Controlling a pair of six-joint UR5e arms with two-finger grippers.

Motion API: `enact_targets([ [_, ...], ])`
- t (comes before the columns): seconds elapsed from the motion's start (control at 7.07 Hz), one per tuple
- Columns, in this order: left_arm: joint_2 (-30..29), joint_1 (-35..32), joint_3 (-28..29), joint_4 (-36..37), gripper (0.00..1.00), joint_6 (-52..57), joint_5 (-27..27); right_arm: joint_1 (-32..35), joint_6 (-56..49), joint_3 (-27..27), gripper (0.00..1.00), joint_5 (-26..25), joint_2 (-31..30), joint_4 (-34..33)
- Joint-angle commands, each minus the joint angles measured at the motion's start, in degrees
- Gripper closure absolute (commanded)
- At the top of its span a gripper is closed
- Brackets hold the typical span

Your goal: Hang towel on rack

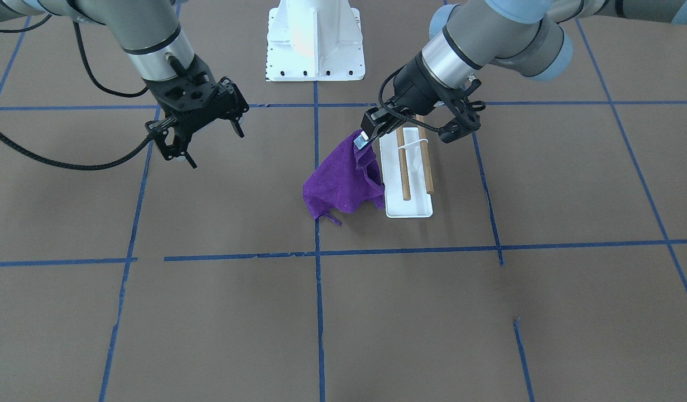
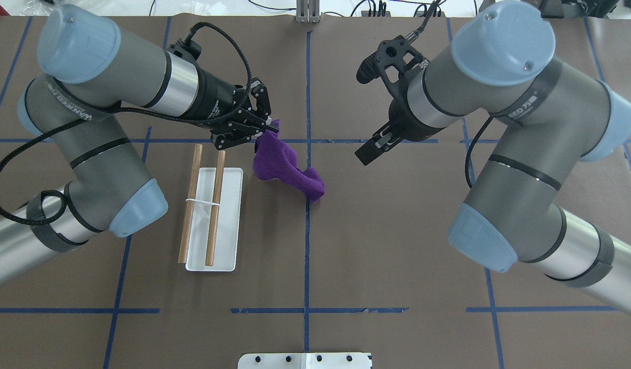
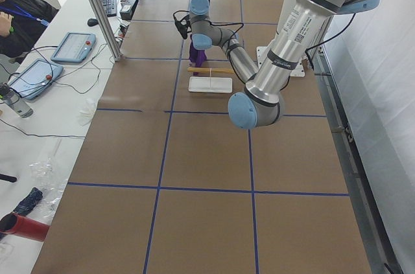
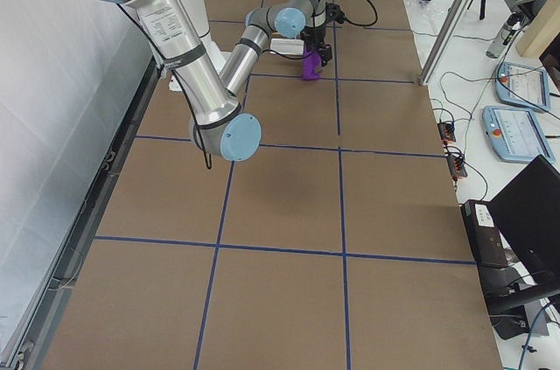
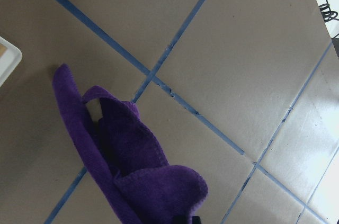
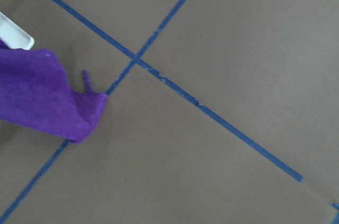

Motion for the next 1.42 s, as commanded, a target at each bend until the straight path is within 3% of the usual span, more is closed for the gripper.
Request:
enact_targets([
  [0.0, 6.3, -0.9, -2.1, 0.1, 1.00, 9.2, 0.0, 6.4, -12.8, -6.3, 0.00, 0.7, -3.0, -1.1],
  [0.71, 20.7, -3.4, -3.9, -0.1, 1.00, 32.9, 0.0, 22.4, -45.2, -15.9, 0.00, 6.3, -10.2, -0.7],
  [1.27, 22.2, -5.3, -0.7, -0.4, 1.00, 38.2, 0.7, 23.8, -47.4, -16.9, 0.00, 6.4, -10.7, -0.7],
])
